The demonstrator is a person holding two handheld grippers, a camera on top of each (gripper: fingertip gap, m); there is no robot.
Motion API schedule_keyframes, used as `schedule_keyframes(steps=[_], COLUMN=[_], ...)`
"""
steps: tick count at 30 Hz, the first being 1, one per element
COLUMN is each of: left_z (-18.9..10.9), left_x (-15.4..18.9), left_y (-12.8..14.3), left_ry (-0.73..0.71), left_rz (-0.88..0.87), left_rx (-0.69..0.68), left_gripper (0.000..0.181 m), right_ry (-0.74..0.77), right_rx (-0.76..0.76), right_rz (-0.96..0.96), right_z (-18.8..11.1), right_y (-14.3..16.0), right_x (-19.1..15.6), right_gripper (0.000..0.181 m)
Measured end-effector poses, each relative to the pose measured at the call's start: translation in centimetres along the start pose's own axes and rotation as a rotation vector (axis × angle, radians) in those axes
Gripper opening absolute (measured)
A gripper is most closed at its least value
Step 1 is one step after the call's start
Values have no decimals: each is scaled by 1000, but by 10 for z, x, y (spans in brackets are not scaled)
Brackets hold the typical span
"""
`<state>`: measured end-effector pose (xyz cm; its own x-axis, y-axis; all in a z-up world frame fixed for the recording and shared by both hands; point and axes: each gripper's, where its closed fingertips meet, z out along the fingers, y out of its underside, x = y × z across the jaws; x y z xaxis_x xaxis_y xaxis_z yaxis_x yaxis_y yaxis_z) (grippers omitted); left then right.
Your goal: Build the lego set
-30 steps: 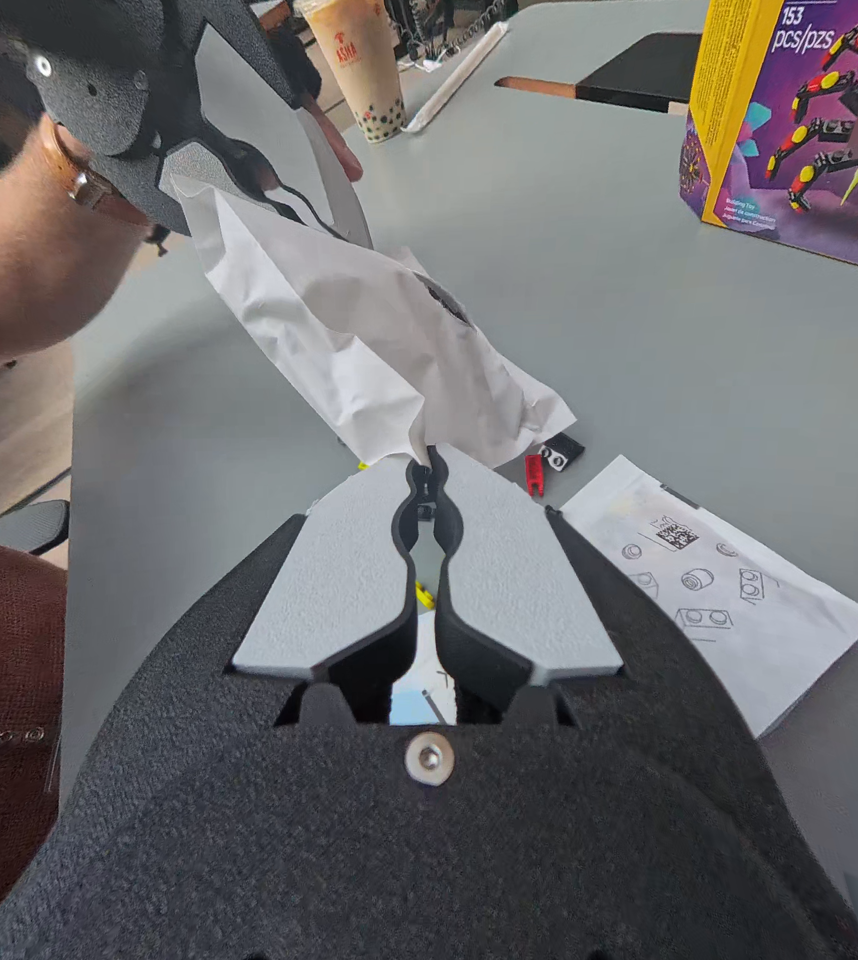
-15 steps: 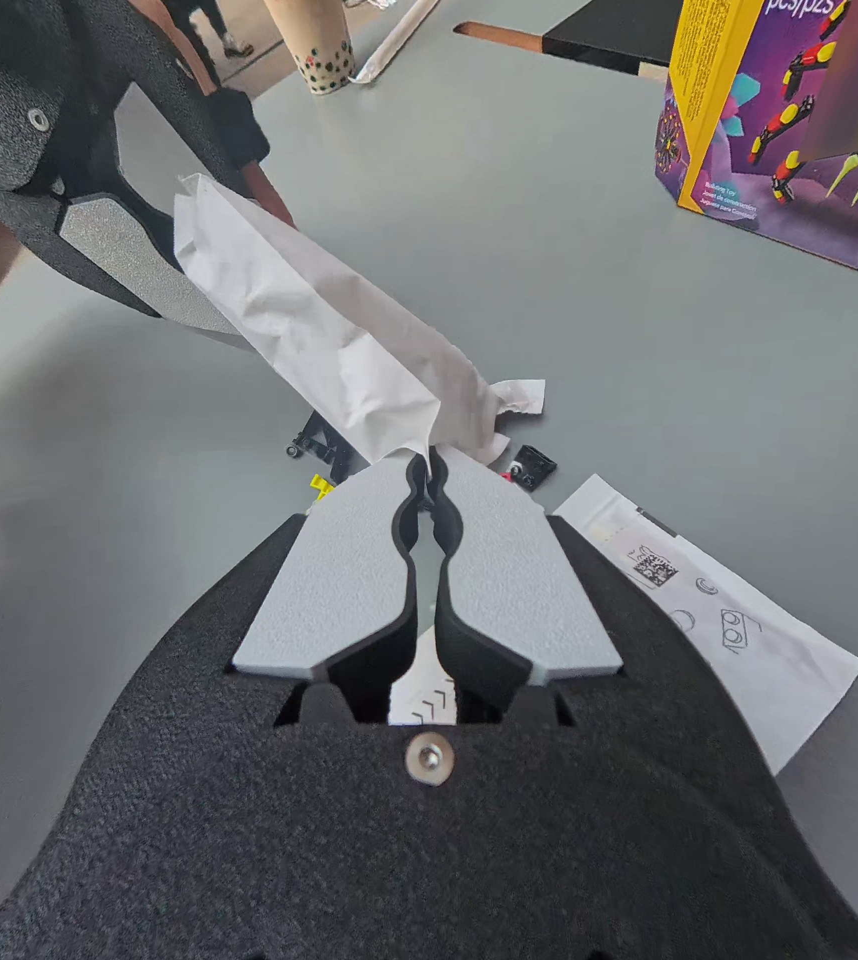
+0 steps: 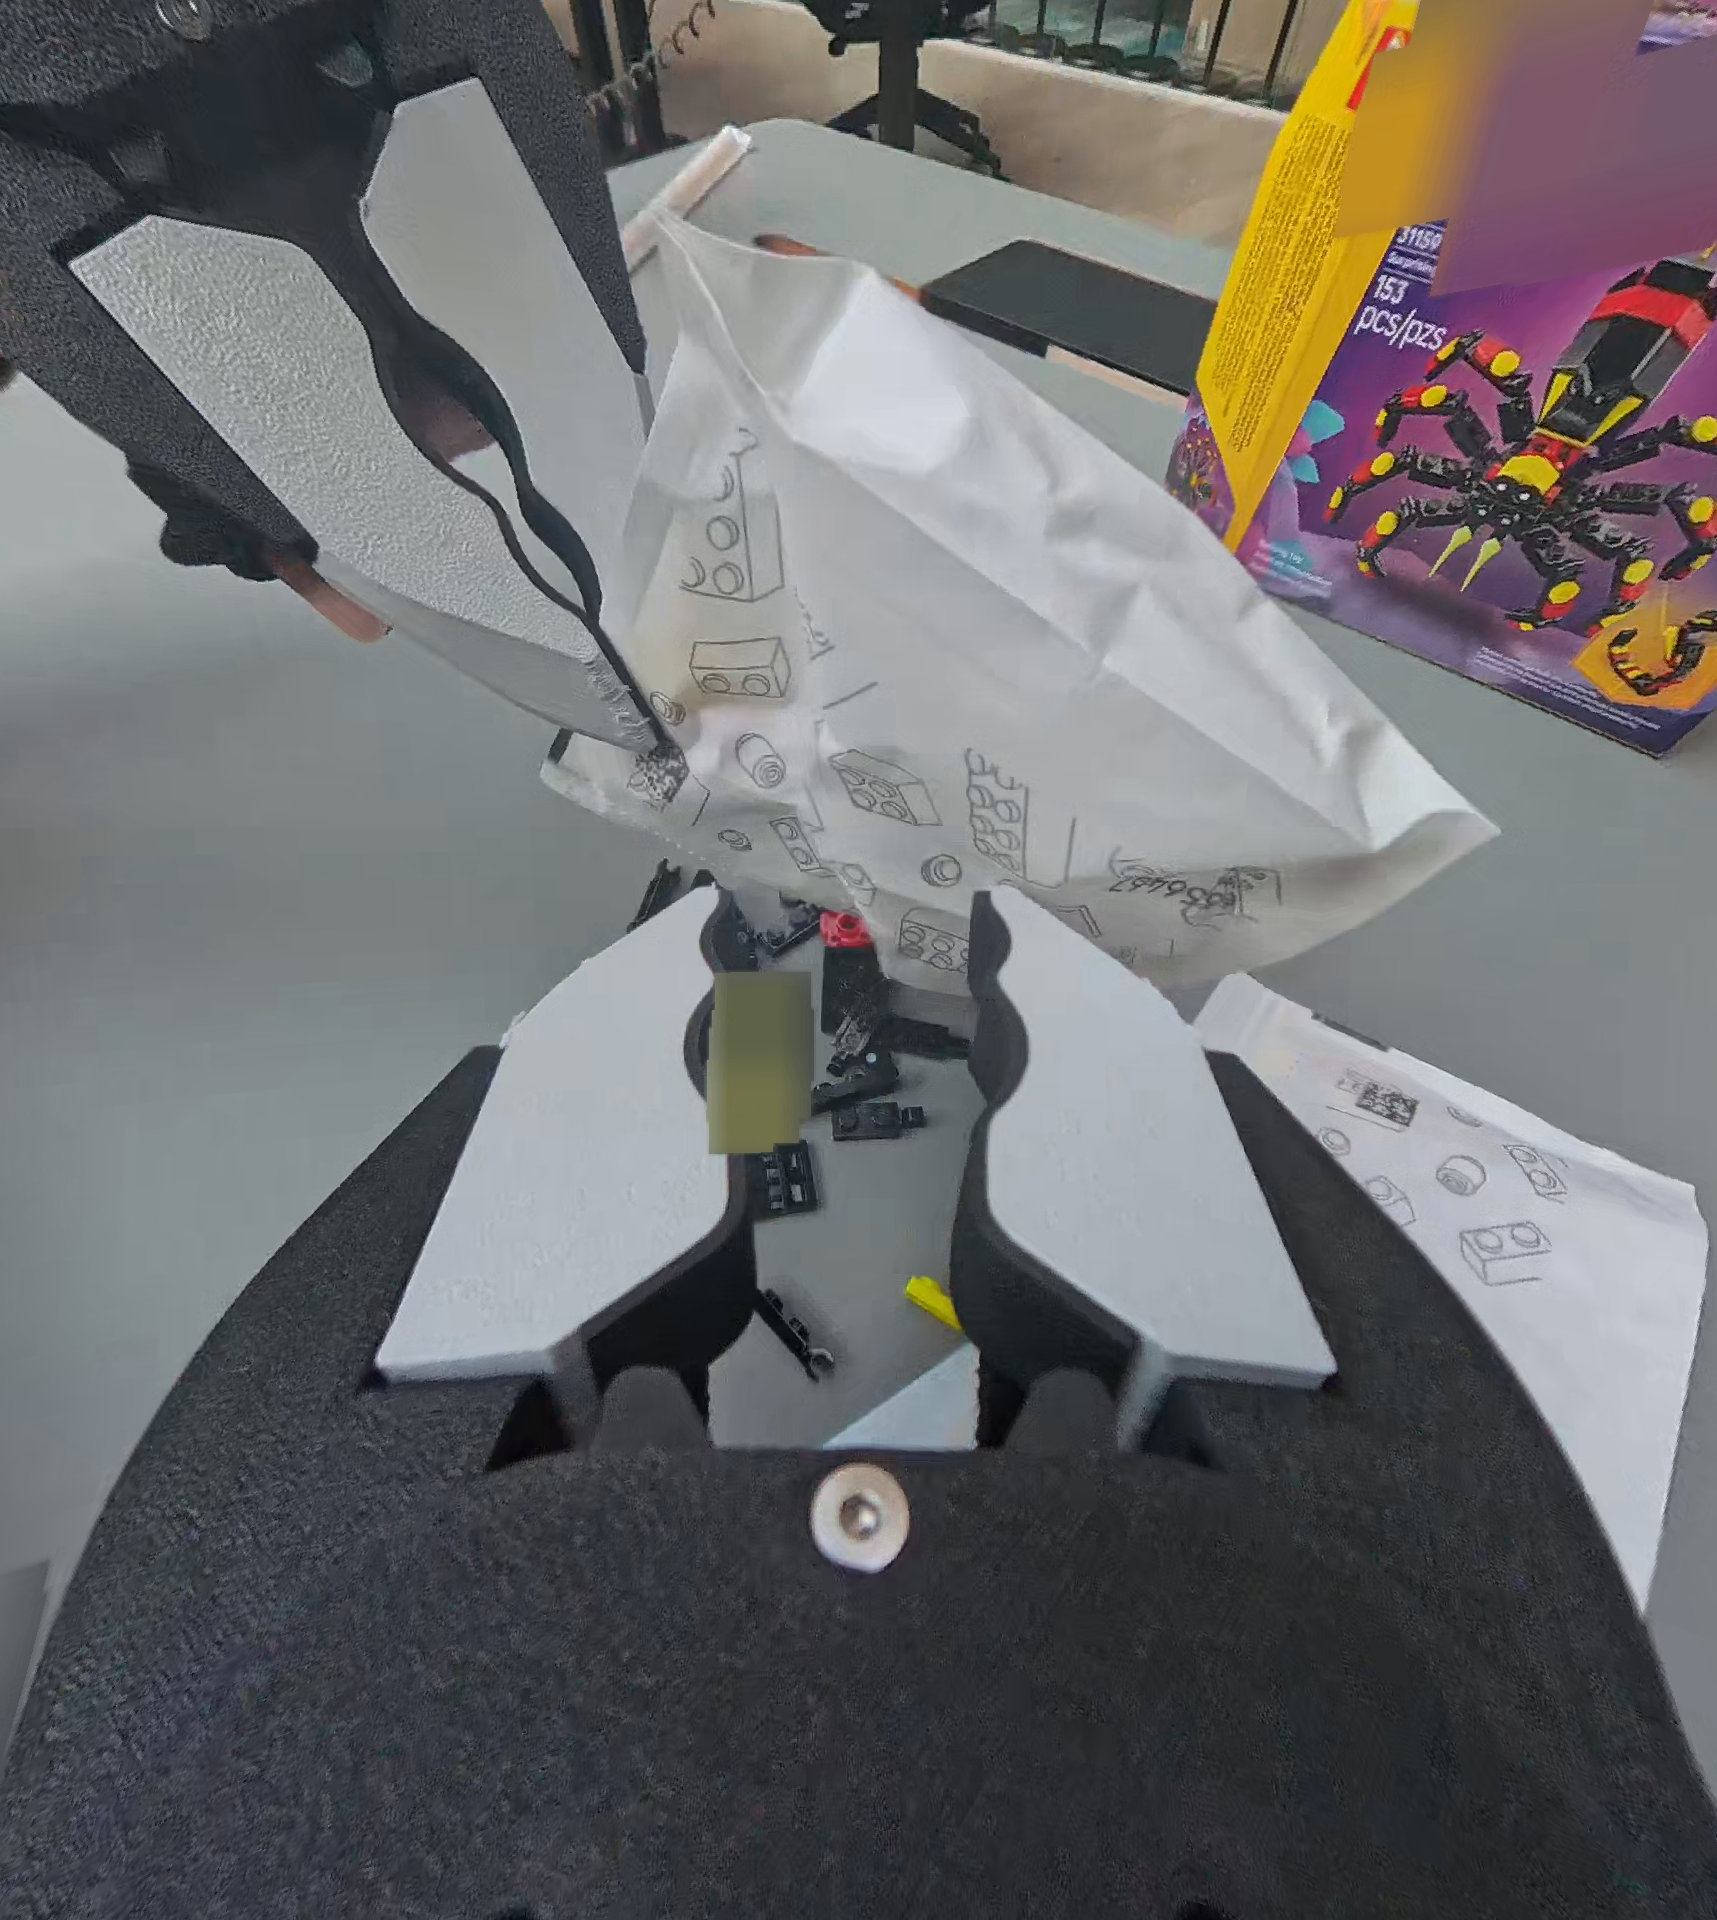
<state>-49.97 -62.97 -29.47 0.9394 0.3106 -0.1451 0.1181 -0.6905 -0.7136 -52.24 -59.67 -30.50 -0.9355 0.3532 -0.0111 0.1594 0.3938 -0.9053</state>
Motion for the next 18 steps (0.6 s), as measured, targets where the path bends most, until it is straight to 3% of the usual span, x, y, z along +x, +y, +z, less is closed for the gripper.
schedule_keyframes(steps=[1,4,6,9,18], left_z=[2,7,8,8,-1], left_x=[2,8,8,13,-6], left_y=[-1,-7,-8,-9,3], left_ry=[5,18,16,44,-61], left_rz=[7,35,57,73,101], left_rx=[-6,0,-9,-10,-81], left_gripper=[0,0,0,0,0], right_ry=[41,130,190,246,148], right_rx=[11,19,34,41,15], right_rz=[2,-55,-133,-163,-191], right_z=[2,7,6,4,-1], right_y=[-2,-5,-8,-11,-8], right_x=[4,10,14,24,25], right_gripper=[43,46,20,0,0])
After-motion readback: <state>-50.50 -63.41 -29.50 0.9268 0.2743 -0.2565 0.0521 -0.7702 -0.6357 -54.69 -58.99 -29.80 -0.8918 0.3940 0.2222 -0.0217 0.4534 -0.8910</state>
